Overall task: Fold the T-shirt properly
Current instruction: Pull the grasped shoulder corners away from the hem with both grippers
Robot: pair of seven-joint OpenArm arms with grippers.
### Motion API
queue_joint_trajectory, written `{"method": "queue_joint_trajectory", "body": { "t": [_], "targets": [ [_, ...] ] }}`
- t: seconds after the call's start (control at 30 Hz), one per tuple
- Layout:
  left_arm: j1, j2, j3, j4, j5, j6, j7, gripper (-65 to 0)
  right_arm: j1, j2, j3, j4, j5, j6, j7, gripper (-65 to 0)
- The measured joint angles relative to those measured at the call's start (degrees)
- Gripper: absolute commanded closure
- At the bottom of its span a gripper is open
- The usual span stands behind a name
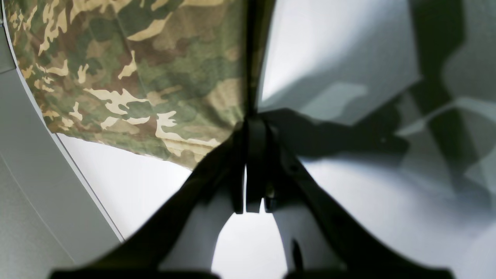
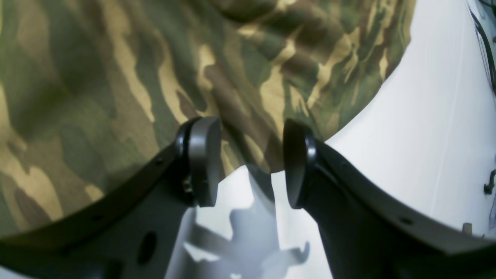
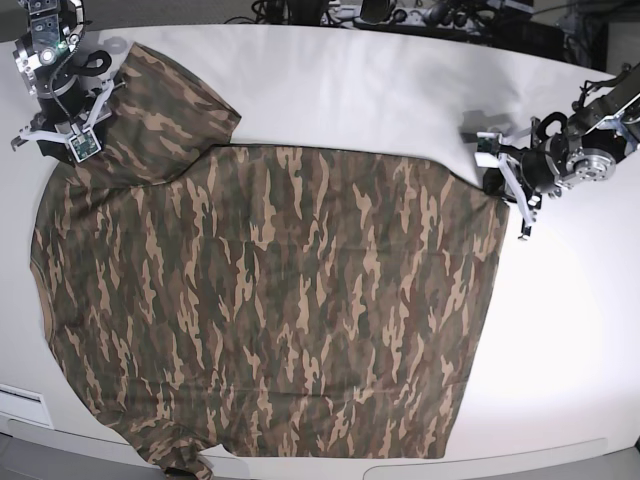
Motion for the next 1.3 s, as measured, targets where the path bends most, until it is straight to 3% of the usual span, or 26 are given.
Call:
{"method": "queue_joint_trajectory", "body": {
  "t": [0.13, 0.2, 0.23, 0.33, 0.47, 0.67, 0.77, 0.87, 0.93, 1.13, 1.3],
  "targets": [
    [0.0, 0.0, 0.0, 0.0, 0.0, 0.0, -0.2, 0.0, 0.6, 0.0, 0.0, -0.7, 0.2, 0.0, -0.1, -29.1],
    [0.0, 0.0, 0.0, 0.0, 0.0, 0.0, -0.1, 0.0, 0.8, 0.0, 0.0, -0.7, 0.2, 0.9, 0.7, -25.9],
    [0.0, 0.0, 0.0, 0.0, 0.0, 0.0, -0.1, 0.0, 1.2, 0.0, 0.0, -0.7, 0.2, 2.1, 0.7, -21.4],
    [0.0, 0.0, 0.0, 0.0, 0.0, 0.0, -0.2, 0.0, 1.6, 0.0, 0.0, -0.7, 0.3, 1.9, 0.7, 0.0],
    [0.0, 0.0, 0.0, 0.0, 0.0, 0.0, -0.1, 0.0, 1.5, 0.0, 0.0, -0.7, 0.2, -1.7, 0.5, 0.0],
    [0.0, 0.0, 0.0, 0.0, 0.0, 0.7, -0.1, 0.0, 1.0, 0.0, 0.0, 2.1, -0.7, -2.1, -1.7, 0.0],
    [0.0, -0.5, 0.3, 0.2, 0.0, 2.0, -0.1, 0.0, 0.7, 0.5, -0.1, 6.5, -1.2, -2.2, -5.7, 0.0],
    [0.5, -2.5, 0.3, 2.0, -0.2, 1.8, 1.6, 0.0, -1.6, 2.2, 0.1, 10.3, -1.4, -4.4, -5.8, 0.0],
    [0.9, -4.1, 0.4, 4.1, -0.3, 1.2, 2.8, 0.0, -3.4, 3.1, 0.7, 12.2, -1.2, -4.3, -5.9, 0.0],
    [0.9, -8.5, 0.6, 11.4, -0.7, 4.5, 5.6, 0.0, -9.5, 3.7, 5.5, 18.6, -0.8, -3.8, -5.8, 0.0],
    [0.9, -10.8, 0.7, 16.6, -3.1, 4.5, 6.5, 0.0, -15.3, 3.7, 6.4, 22.8, -1.1, -4.1, -6.6, 0.0]
  ]
}}
